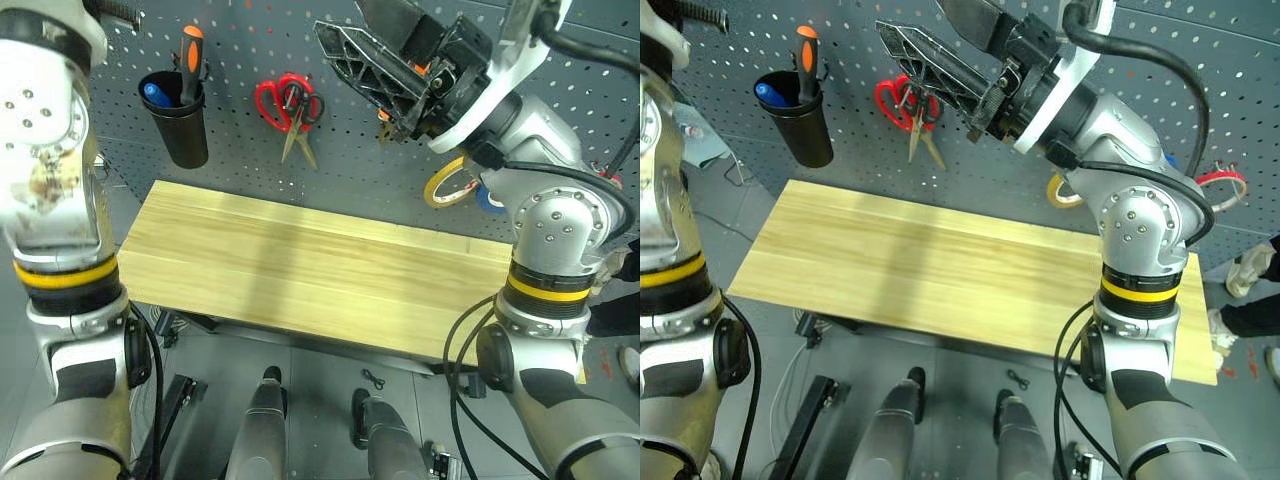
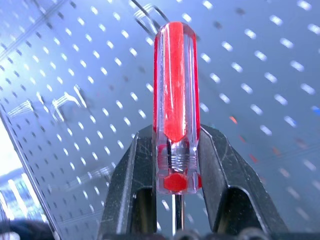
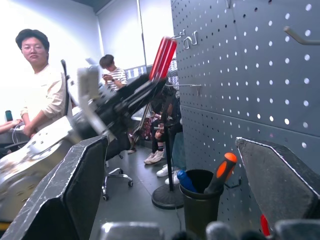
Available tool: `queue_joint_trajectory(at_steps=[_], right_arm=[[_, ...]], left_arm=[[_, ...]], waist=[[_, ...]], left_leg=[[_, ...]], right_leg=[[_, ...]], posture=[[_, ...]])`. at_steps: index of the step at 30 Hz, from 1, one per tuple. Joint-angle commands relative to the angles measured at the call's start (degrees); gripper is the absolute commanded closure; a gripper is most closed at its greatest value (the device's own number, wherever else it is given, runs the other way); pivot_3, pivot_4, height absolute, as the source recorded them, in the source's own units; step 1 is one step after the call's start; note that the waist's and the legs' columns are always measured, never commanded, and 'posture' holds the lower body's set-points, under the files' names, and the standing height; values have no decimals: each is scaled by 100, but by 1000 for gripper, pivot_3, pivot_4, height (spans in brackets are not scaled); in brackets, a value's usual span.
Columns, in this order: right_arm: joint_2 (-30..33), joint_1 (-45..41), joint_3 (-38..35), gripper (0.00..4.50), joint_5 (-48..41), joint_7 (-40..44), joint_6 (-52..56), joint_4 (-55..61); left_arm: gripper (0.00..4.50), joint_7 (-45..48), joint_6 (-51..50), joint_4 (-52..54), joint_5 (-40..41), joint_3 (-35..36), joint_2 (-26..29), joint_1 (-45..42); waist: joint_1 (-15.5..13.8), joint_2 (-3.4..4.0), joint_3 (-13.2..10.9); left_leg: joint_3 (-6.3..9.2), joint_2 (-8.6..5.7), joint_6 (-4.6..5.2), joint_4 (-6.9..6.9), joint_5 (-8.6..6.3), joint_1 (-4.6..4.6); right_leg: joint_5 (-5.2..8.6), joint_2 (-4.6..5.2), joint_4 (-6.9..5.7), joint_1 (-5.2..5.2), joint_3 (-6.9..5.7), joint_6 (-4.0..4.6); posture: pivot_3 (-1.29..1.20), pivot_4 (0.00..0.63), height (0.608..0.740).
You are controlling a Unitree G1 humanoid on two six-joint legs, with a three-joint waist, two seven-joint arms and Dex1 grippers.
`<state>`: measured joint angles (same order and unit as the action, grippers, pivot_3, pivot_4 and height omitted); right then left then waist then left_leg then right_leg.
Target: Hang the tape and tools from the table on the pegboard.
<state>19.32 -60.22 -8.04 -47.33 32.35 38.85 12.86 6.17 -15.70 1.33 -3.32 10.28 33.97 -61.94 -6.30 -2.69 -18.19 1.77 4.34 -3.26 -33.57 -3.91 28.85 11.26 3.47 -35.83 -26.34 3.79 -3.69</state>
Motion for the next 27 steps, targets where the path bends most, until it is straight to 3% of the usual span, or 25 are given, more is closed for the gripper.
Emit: queue_joint_trajectory(at_steps=[1,7,13,27], right_arm=[[52,-160,-53,0,69,-25,-201,131],[121,-126,14,0,143,-192,-53,210],[135,-92,69,0,128,-304,48,258],[220,-86,47,0,93,-530,288,378]], left_arm=[[3838,-264,1324,-1314,-32,-7,-193,-456],[3838,-752,2389,-3392,-14,77,-442,-1015],[3838,-866,3255,-4604,10,42,-634,-1309],[3838,-717,3834,-5580,310,214,-613,-1853]], waist=[[-25,0,3],[-44,0,3],[-56,0,3],[-71,0,2]], left_leg=[[0,0,0,0,0,0],[-1,0,1,-1,1,4],[-1,1,1,-3,1,4],[0,1,2,-14,1,5]], right_leg=[[0,0,0,0,0,0],[-1,-1,-6,-4,0,2],[-1,0,-11,-4,0,2],[-1,-1,-24,-4,0,2]], posture=[[227,210,740],[190,235,740],[178,252,740],[170,263,740]])
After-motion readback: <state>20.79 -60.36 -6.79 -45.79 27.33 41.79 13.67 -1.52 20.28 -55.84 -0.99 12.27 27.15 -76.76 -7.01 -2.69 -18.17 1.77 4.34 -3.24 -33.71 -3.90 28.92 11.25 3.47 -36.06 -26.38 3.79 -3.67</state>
